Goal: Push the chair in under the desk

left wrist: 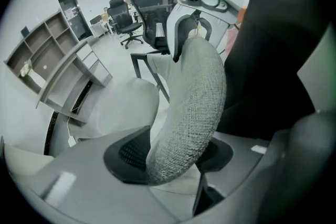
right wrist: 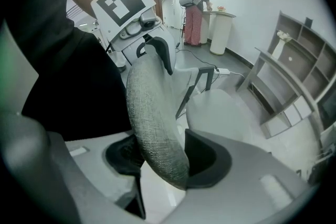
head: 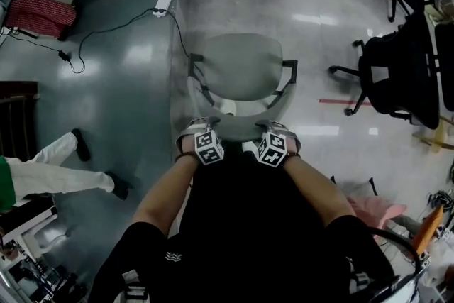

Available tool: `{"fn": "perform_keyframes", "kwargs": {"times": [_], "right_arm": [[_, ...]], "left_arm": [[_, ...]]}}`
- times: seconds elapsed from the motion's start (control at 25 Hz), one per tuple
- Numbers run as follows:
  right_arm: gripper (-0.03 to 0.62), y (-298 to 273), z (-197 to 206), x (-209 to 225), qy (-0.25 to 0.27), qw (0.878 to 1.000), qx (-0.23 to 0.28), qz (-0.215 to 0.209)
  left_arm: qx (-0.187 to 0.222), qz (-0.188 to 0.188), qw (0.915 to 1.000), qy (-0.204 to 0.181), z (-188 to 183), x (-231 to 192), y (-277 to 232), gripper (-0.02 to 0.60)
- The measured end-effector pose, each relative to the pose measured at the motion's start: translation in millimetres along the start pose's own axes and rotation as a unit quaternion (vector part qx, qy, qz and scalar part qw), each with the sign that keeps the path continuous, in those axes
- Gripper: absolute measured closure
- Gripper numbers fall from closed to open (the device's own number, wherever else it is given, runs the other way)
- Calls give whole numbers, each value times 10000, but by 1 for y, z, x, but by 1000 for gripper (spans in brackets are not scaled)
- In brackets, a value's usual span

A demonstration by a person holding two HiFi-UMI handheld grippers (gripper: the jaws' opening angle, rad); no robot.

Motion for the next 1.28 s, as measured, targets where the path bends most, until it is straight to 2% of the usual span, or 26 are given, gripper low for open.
{"fn": "perform_keyframes", "kwargs": {"times": [1.28], "right_arm": [[395,-13,-48,87,-85,9999,-105,73]], "left_arm": [[79,113,9998,-129,11,-100,-9,360]]}}
Point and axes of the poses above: the fingertips, and each gripper's own axes: y backward along the fingers, x to its right, z out of its underside, the point moved 8 cm from there along y, backward along the fingers, and after that the axes turned 9 degrees about -y, right-handed, at the moved point
